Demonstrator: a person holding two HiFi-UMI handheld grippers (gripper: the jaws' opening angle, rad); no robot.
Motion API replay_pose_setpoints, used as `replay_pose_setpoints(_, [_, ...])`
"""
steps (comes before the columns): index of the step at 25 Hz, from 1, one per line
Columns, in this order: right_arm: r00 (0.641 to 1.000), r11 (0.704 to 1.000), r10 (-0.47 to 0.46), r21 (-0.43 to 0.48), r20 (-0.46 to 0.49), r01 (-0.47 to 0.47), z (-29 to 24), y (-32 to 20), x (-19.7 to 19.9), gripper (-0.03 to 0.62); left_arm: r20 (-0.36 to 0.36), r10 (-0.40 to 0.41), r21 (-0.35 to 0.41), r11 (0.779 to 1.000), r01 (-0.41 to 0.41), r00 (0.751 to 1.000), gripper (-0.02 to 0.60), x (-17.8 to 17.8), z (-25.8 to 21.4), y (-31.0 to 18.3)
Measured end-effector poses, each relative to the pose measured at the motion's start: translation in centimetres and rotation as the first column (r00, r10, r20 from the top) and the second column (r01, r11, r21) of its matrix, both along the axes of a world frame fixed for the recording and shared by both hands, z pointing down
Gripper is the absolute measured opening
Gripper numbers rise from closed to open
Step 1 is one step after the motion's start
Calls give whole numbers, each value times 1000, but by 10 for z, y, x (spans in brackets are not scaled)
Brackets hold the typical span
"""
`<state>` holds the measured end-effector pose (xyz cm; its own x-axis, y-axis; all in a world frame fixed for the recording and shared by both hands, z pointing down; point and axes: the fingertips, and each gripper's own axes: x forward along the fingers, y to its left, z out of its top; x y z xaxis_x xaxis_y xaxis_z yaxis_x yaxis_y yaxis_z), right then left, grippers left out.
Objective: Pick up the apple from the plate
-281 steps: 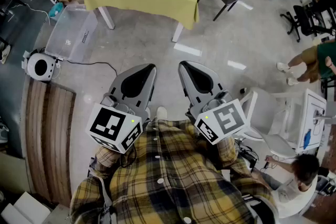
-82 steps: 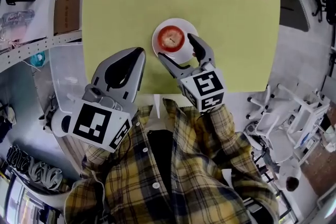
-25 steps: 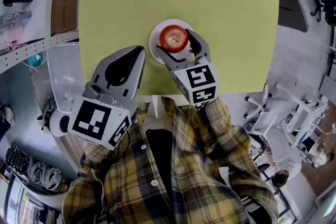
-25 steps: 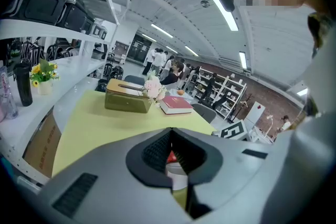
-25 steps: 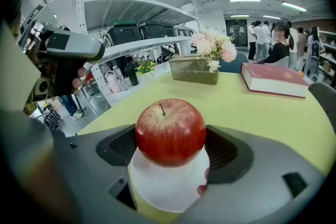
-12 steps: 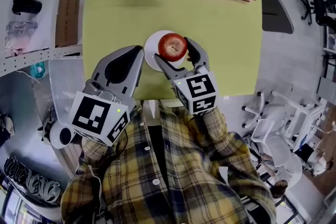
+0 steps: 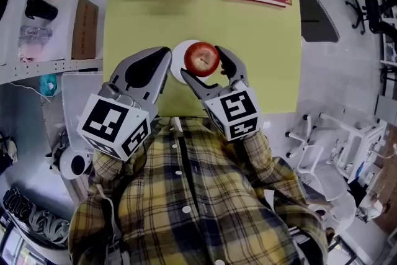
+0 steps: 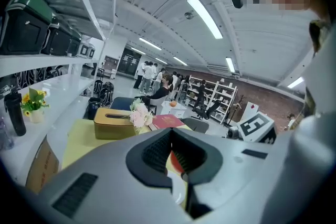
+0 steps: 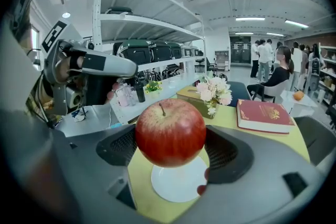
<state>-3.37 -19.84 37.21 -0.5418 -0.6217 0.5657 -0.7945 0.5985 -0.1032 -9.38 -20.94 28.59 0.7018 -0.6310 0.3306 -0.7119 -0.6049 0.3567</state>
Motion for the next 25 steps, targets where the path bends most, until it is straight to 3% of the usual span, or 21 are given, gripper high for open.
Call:
replay_pose_setpoints(10, [997,999,-23,32,71,21,-52,14,5,387,2,-17,64,998,16,1000,5,-12,-29,-9])
replay_pose_setpoints(25, [998,999,-24,38,65,22,-60,24,15,387,-11,-39,85,996,40,999,5,-19,-40,-13])
